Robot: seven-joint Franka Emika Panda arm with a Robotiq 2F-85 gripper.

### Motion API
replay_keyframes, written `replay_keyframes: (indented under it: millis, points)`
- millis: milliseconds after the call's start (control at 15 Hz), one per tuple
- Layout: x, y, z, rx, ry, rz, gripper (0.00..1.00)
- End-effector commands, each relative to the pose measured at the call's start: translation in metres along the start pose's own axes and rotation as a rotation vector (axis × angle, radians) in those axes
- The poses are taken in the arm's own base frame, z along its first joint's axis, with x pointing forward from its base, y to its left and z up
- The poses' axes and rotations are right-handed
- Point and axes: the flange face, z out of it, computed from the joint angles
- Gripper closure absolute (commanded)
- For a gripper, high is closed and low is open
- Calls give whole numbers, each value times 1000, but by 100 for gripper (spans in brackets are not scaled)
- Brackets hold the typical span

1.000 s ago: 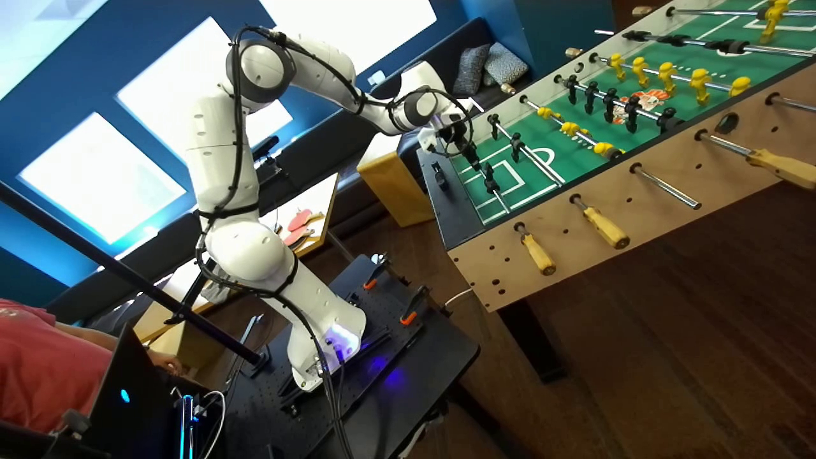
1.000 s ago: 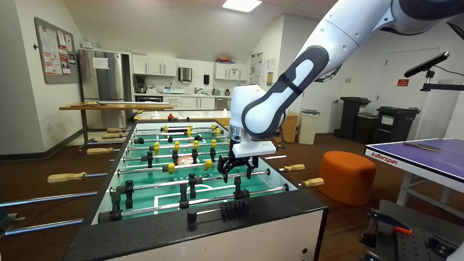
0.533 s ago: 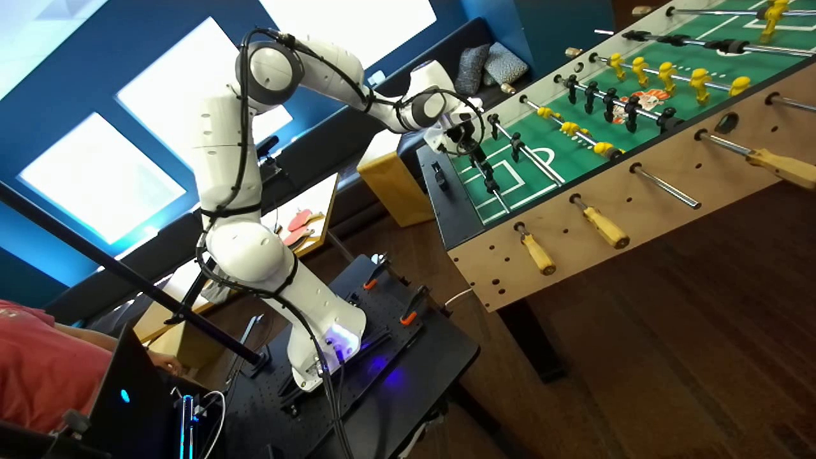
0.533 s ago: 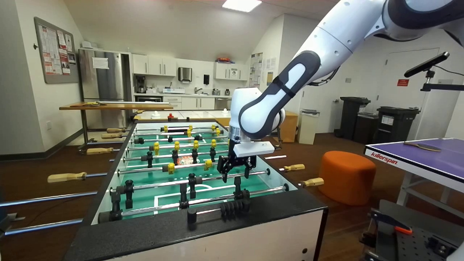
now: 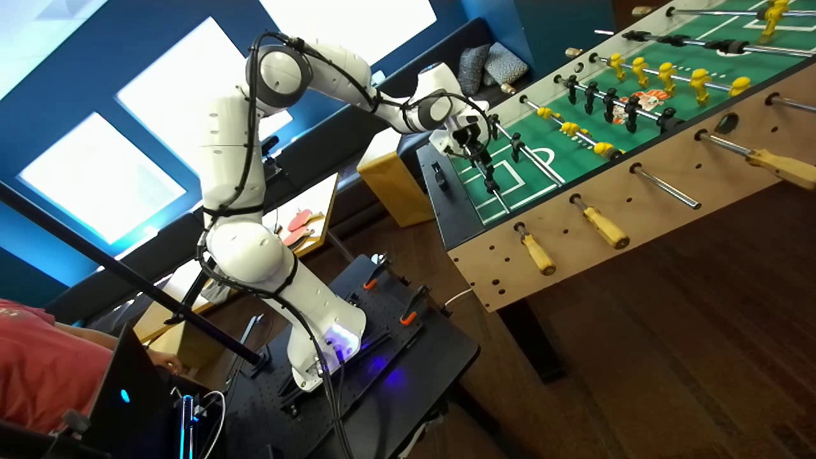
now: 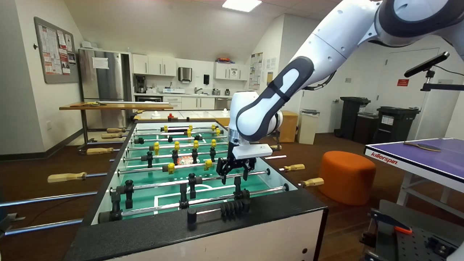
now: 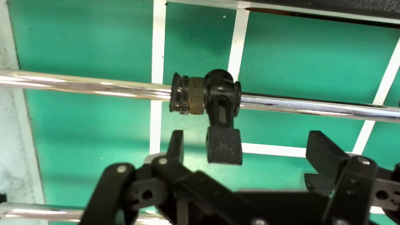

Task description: Push the first Foosball rod to the right

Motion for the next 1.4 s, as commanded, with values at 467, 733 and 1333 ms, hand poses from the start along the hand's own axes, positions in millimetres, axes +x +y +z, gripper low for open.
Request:
replay_keyframes:
  millis: [467, 733, 1333]
  points:
    - [16, 6, 6, -8, -4, 15, 81]
    - [14, 13, 2, -10, -10, 35, 93]
    - [0, 57, -7, -36, -6, 88, 93]
